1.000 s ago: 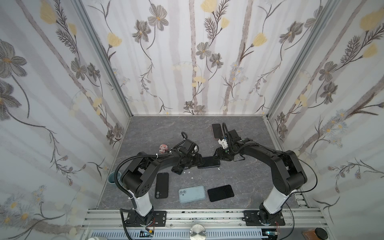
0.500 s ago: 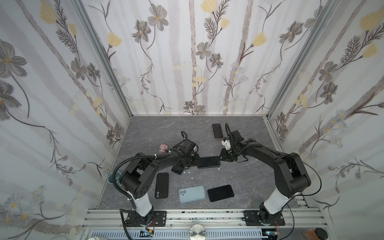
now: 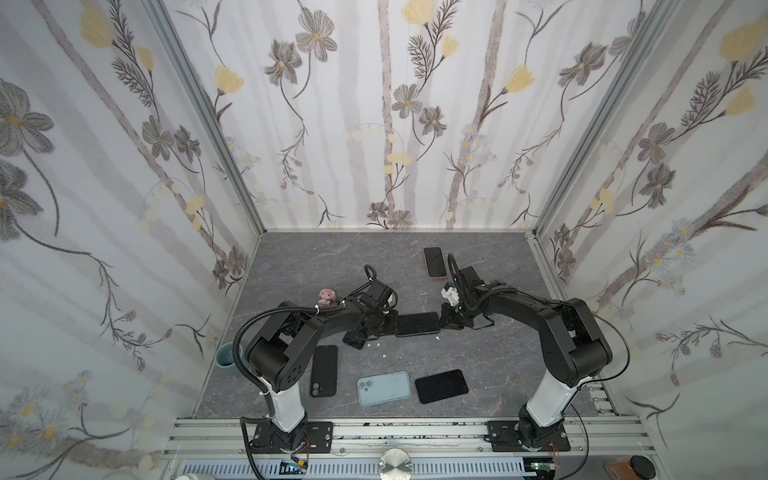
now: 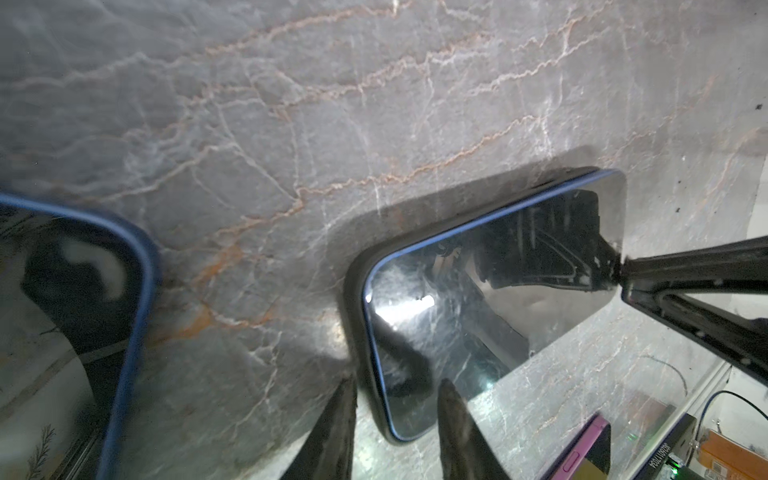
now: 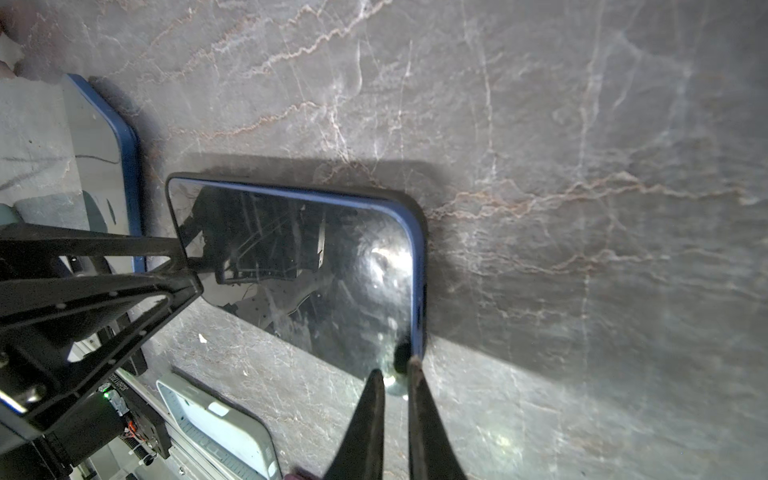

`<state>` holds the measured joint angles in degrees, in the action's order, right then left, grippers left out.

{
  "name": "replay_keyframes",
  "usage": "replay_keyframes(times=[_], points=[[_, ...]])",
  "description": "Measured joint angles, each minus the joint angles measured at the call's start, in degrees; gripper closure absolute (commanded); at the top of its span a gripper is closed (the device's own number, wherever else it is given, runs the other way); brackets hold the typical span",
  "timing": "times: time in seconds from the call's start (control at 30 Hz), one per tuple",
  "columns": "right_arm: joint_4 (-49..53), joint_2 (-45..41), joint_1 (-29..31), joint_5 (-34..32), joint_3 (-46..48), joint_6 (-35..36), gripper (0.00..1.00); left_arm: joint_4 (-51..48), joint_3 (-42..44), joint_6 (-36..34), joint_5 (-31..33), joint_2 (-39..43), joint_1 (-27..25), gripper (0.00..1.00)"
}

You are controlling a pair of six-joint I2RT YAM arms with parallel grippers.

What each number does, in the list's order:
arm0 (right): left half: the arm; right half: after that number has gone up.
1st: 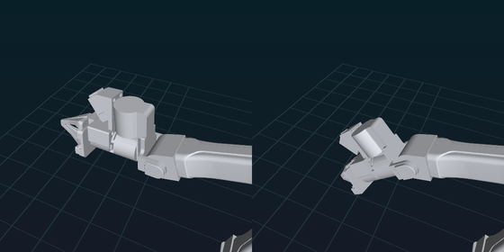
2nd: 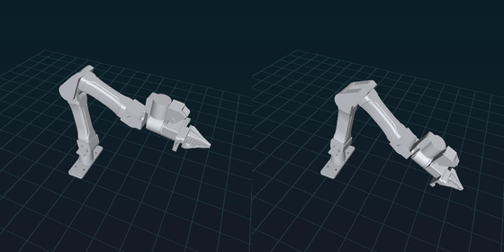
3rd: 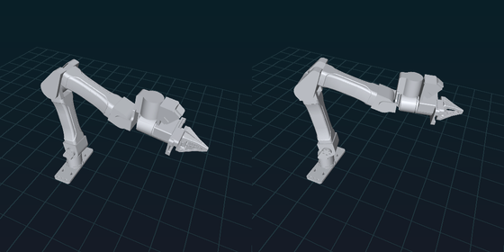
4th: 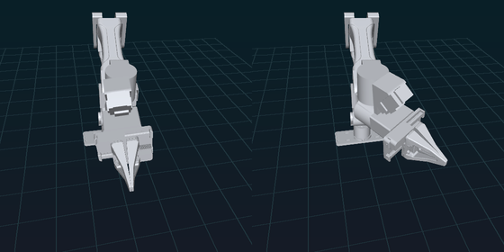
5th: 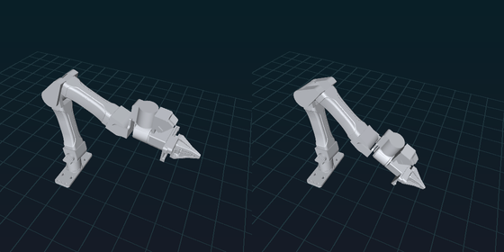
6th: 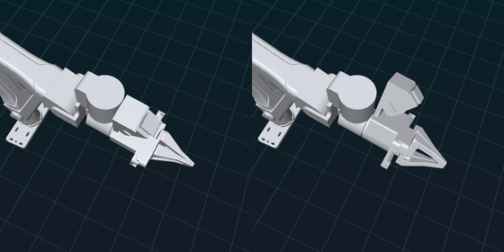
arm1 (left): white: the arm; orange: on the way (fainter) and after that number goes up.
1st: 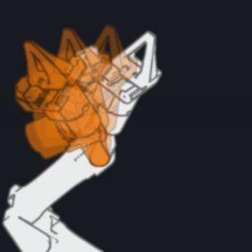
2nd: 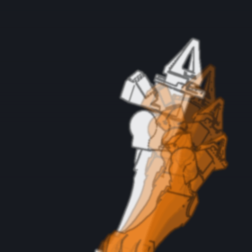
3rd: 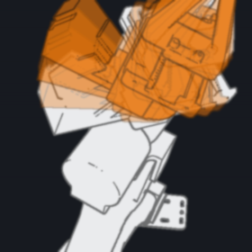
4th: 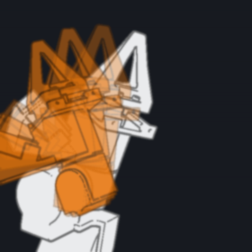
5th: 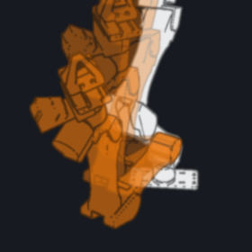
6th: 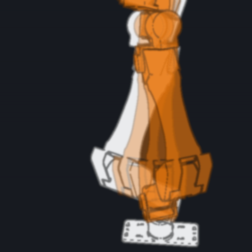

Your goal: Put the phone into the phone case

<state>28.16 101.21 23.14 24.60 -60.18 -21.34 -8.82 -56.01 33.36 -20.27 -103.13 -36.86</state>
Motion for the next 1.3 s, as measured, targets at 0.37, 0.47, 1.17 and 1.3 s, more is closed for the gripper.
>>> replay_keyframes(times=[0.37,0.47,1.17,1.3], points=[[-1.53,0.87,-0.22,1.01,1.11,0.00,0.94,0.46,-0.24,0.11,-0.28,-1.01,-0.46,0.62],[-1.86,1.46,-0.26,1.14,1.38,0.00,0.94,0.46,-0.22,0.26,0.31,-1.01,-0.70,0.62],[-0.33,2.86,0.33,-0.74,0.37,0.44,0.93,1.46,0.52,0.26,0.79,-0.63,-0.87,0.62],[-0.13,2.99,0.66,-1.44,0.20,0.46,0.93,1.68,0.68,0.26,0.83,-0.63,-0.87,0.62]])
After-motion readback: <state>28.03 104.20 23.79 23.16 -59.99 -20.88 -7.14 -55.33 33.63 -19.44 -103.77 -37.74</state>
